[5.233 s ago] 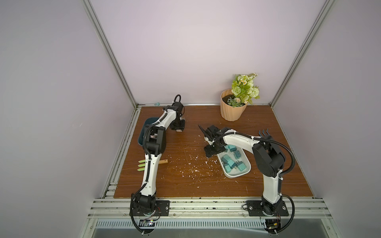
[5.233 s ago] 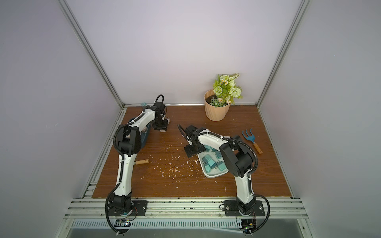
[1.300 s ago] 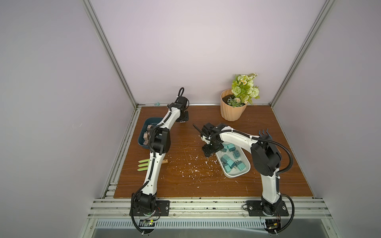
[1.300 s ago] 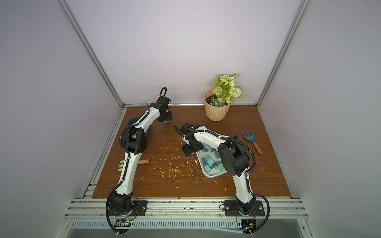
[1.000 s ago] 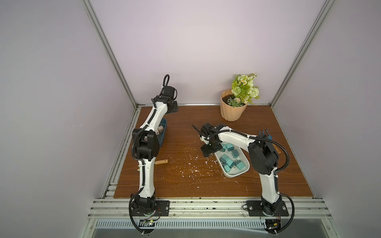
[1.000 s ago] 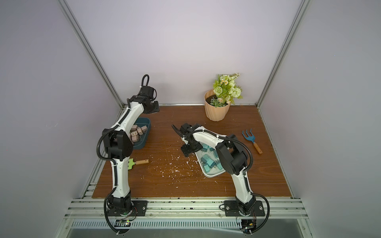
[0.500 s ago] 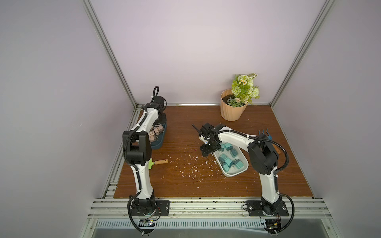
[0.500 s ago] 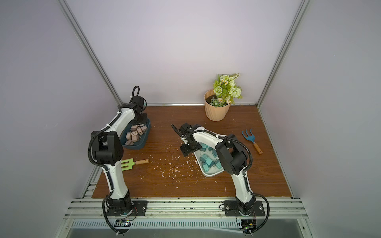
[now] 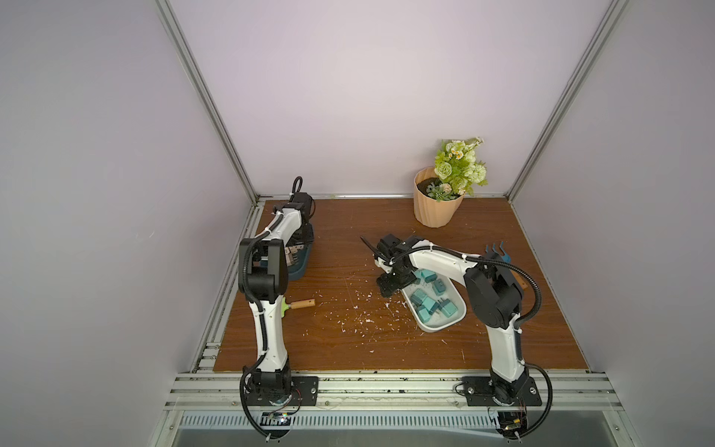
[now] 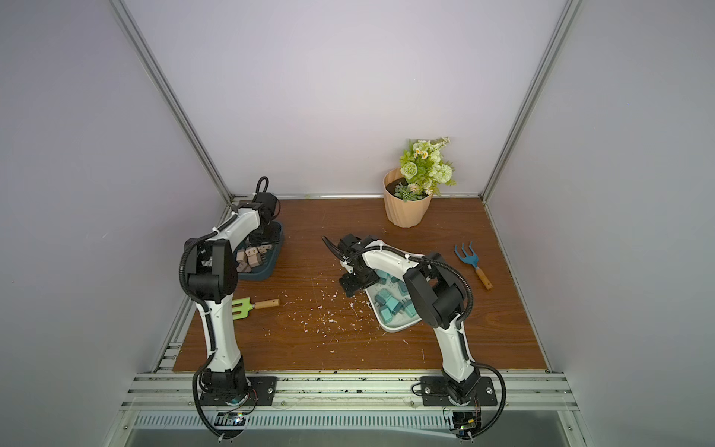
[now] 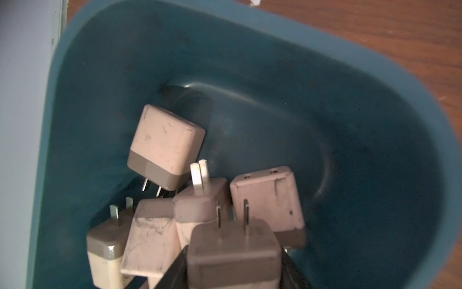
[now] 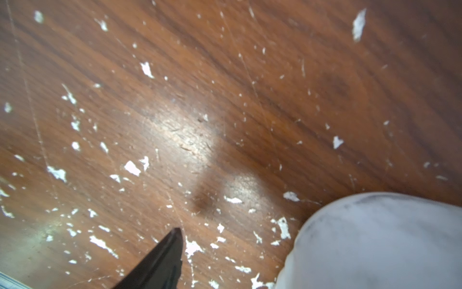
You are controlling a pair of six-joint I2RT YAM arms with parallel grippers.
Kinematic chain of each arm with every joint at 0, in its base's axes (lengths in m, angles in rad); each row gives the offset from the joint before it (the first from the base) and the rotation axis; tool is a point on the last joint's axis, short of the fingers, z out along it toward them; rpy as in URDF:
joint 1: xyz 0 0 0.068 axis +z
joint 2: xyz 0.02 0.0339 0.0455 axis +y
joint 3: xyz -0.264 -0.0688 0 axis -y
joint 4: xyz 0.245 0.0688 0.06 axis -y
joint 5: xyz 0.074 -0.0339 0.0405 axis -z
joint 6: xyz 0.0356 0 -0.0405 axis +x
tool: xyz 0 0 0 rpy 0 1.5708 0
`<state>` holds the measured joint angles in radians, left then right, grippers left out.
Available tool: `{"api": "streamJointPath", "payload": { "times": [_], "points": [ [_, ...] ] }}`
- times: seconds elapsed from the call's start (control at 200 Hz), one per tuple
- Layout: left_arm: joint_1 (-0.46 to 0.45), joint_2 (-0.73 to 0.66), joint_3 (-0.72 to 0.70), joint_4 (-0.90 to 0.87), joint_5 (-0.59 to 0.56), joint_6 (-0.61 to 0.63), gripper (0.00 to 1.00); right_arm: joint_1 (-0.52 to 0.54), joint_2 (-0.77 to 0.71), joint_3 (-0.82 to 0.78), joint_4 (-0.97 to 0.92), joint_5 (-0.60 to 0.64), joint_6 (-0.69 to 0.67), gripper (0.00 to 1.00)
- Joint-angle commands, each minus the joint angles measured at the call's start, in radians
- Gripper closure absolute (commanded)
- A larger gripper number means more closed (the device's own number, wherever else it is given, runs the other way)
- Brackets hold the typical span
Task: Place the plugs by color into the storage box
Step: Place the plug in the storage box, then reset both arms
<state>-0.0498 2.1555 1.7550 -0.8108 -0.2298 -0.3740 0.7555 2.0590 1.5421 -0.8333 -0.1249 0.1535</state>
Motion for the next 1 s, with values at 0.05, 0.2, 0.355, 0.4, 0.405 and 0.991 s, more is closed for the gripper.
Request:
{"api": "streamJointPath", "payload": {
  "times": [0.05,0.2,0.355,0.4,0.405,0.991],
  "points": [
    [-0.001,0.011,-0.005,-0.024,0.034,-0.037,0.39,0.009,-0.046,0.012,-0.007,-0.002,-0.015,0.20],
    [-0.001,-0.053,0.001,-0.037,0.063,-0.055,0.23,0.009,-0.044,0.032,-0.007,-0.005,-0.011,0.20],
    [0.000,-0.148,0.010,-0.067,0.084,-0.071,0.17,0.004,-0.057,0.070,-0.009,-0.002,0.001,0.20],
    [0.001,-0.177,0.006,-0.070,0.092,-0.073,0.15,0.000,-0.065,0.083,-0.006,0.002,0.005,0.20],
    [0.001,-0.177,0.005,-0.070,0.093,-0.074,0.15,-0.001,-0.065,0.083,-0.006,0.004,0.006,0.20],
    [0.000,-0.605,-0.164,-0.090,0.000,-0.051,0.00,-0.175,-0.347,0.015,0.014,0.041,0.046,0.19]
  ]
}}
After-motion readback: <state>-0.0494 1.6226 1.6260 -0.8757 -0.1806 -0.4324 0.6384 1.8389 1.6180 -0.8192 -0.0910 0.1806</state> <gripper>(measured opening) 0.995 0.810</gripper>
